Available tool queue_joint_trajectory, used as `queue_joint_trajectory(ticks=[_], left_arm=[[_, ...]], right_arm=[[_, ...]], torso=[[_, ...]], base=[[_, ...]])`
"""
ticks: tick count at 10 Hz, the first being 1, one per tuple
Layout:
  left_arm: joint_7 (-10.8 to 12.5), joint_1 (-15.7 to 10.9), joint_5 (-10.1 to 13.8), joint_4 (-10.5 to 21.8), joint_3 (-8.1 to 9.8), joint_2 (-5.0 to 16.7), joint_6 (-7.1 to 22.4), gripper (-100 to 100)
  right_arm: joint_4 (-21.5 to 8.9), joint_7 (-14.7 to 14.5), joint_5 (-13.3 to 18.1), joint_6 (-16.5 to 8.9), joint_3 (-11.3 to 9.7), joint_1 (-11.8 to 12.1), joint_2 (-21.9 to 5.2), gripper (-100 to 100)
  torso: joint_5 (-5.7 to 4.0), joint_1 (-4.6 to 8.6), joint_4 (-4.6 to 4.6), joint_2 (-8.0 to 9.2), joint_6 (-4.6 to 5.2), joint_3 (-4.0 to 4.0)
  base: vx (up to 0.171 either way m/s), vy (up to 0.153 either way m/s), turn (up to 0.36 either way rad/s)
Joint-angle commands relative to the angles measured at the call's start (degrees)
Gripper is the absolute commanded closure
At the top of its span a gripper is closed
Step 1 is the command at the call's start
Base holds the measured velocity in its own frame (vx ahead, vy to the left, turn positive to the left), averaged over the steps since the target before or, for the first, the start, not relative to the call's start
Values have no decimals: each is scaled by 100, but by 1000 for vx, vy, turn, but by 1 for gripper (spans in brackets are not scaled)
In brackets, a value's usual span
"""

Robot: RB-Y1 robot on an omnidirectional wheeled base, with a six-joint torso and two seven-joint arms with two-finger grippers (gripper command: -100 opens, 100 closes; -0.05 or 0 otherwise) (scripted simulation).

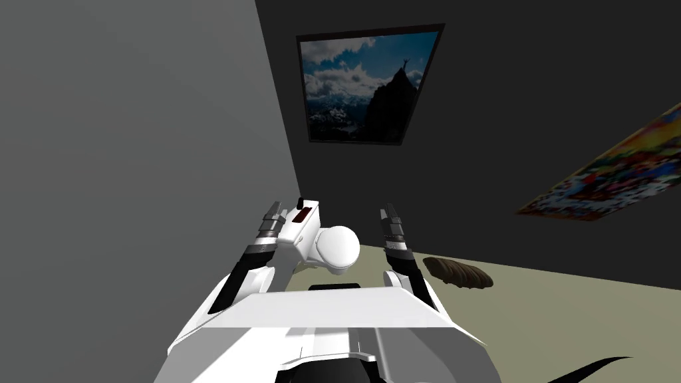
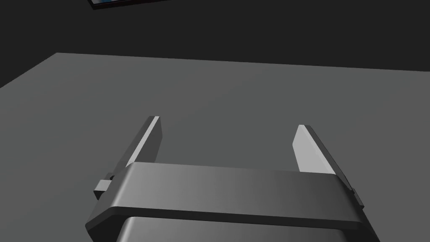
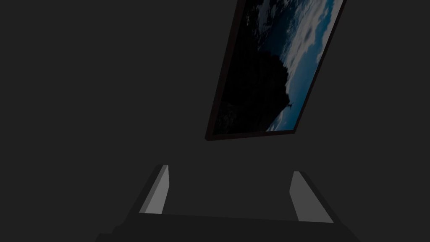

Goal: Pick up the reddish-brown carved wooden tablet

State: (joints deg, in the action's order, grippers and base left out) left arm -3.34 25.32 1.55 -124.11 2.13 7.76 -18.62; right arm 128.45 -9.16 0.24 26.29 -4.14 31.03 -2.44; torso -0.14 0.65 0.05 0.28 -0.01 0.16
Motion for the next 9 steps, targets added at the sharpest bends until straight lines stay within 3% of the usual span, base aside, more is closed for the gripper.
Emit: queue_joint_trajectory(ticks=[1,5,9], left_arm=[[66,-39,-41,129,106,34,184,-100],[182,-144,-153,591,285,29,436,-100],[234,-219,-199,1004,365,44,695,-100]], right_arm=[[0,0,0,0,0,0,0,0],[0,0,0,0,1,1,-1,0],[0,0,0,0,1,1,-2,0]], torso=[[0,0,0,0,0,0],[8,-41,-4,-25,2,-14],[13,-64,-7,-37,2,-20]], base=[[-74,-135,97],[-22,-69,56],[7,-7,6]])
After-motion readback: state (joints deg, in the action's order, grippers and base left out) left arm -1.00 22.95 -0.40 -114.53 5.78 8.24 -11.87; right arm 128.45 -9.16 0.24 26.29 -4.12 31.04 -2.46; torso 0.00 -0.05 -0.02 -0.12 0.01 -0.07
